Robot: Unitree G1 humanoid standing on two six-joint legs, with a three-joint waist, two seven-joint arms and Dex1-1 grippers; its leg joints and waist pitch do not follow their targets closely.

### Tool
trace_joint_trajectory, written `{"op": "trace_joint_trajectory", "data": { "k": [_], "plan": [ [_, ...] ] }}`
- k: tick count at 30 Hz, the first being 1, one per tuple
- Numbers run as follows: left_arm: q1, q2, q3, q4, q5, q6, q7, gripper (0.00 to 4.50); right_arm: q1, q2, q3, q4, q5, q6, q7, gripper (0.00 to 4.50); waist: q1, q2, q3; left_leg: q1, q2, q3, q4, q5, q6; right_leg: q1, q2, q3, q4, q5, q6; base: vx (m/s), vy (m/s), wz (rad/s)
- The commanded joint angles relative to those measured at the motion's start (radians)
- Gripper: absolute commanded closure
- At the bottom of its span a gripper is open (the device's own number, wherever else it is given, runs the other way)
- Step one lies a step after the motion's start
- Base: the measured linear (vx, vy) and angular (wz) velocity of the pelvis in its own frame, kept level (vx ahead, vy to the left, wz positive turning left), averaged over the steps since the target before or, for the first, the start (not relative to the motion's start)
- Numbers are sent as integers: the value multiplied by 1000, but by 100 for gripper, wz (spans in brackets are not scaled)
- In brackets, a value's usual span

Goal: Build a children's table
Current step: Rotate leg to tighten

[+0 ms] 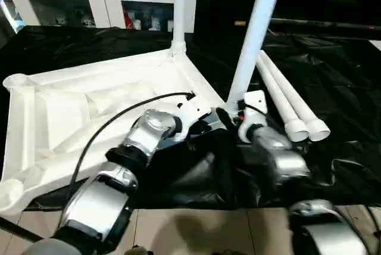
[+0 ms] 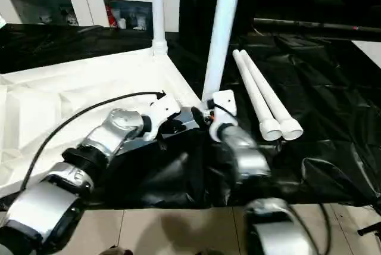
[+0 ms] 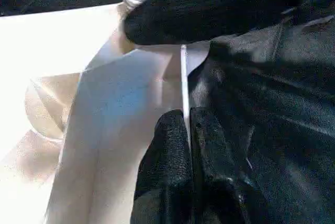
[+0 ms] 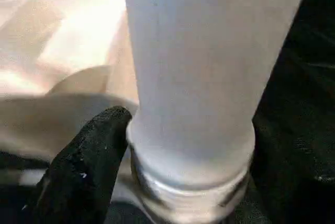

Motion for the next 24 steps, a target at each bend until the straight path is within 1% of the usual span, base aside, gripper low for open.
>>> {"op": "trace_joint_trajectory", "data": {
  "k": [1,2,3,4,5,6,7,8,9,10,11,12,13,14,15,16,17,19,24],
  "plan": [
    [38,34,-12,-10,-16,-66,-92,450,23,-63,60,-85,26,30,188,99,5,-12,-57,4,36,-19,-61,-264,63,47,-57,43,-91,-270,-177,0,0,0],
    [43,50,-15,-15,-16,-76,-120,450,33,-92,79,-109,28,35,247,99,8,-11,-58,4,36,-19,-60,-251,68,49,-57,43,-90,-258,-179,0,0,0],
    [43,50,-15,-15,-16,-76,-120,450,33,-92,79,-109,28,35,247,99,11,-9,-58,5,38,-17,-57,-236,80,47,-57,45,-88,-233,-185,0,0,0],
    [49,65,-20,-21,-18,-98,-151,450,40,-116,91,-126,30,37,296,99,7,-9,-59,1,38,-18,-58,-221,81,49,-56,43,-83,-211,-197,0,0,0],
    [60,87,-24,-36,-27,-118,-205,450,43,-149,106,-144,34,45,360,99,8,-9,-60,2,38,-19,-57,-215,82,49,-55,41,-80,-200,-203,0,0,0],
    [69,103,-28,-48,-34,-134,-245,450,44,-173,114,-156,37,52,404,99,6,-10,-60,2,40,-18,-57,-210,83,49,-56,43,-80,-190,-209,0,0,0],
    [74,113,-30,-55,-37,-144,-268,450,45,-188,119,-164,40,61,434,99,8,-8,-60,6,41,-17,-55,-208,88,48,-55,43,-77,-169,-225,0,0,0],
    [76,119,-32,-58,-38,-148,-279,450,45,-196,122,-170,41,68,451,99,7,-8,-59,4,41,-16,-55,-201,89,48,-55,44,-74,-150,-236,0,0,0],
    [80,127,-32,-65,-40,-153,-291,450,44,-205,124,-175,43,73,468,99,8,-7,-59,5,41,-16,-56,-204,88,47,-54,44,-74,-149,-239,0,0,0],
    [89,142,-32,-81,-45,-154,-312,450,37,-214,128,-179,49,75,494,99,10,-9,-59,7,43,-16,-56,-207,87,47,-55,43,-72,-151,-243,0,0,0],
    [92,147,-31,-86,-47,-155,-318,450,34,-217,131,-179,51,76,500,99,11,-12,-58,7,44,-14,-56,-209,84,46,-55,44,-73,-159,-244,0,0,0],
    [95,150,-30,-90,-49,-156,-322,450,31,-218,134,-177,50,75,504,99,12,-10,-58,7,45,-16,-57,-210,80,47,-56,43,-72,-165,-244,0,0,0],
    [95,151,-30,-91,-49,-156,-323,450,30,-218,135,-177,50,75,505,99,12,-9,-58,10,45,-15,-57,-215,73,45,-57,44,-72,-169,-245,0,0,0],
    [100,156,-28,-96,-51,-160,-331,450,25,-219,138,-173,46,76,514,99,12,-13,-58,9,45,-14,-57,-217,70,45,-57,45,-72,-173,-244,0,0,0],
    [100,156,-27,-96,-51,-160,-331,450,25,-219,138,-172,46,76,515,99,13,-12,-58,9,44,-15,-57,-217,68,46,-58,45,-72,-178,-242,0,0,0],
    [104,159,-25,-101,-52,-161,-337,450,22,-217,138,-169,50,80,524,99,13,-13,-57,10,44,-14,-58,-220,64,44,-58,45,-74,-188,-237,0,0,0],
    [106,160,-24,-103,-53,-161,-339,450,21,-216,138,-170,53,83,528,114,14,-13,-57,10,44,-14,-57,-222,62,44,-58,45,-74,-195,-234,0,0,0],
    [109,163,-24,-107,-54,-162,-344,450,22,-215,139,-172,52,87,536,114,14,-14,-56,9,44,-15,-58,-223,60,45,-59,45,-75,-202,-231,0,0,0],
    [116,169,-24,-114,-54,-158,-351,450,32,-211,146,-178,49,97,549,155,14,-13,-56,9,43,-14,-57,-217,57,44,-58,46,-75,-200,-227,0,0,0]
  ]
}}
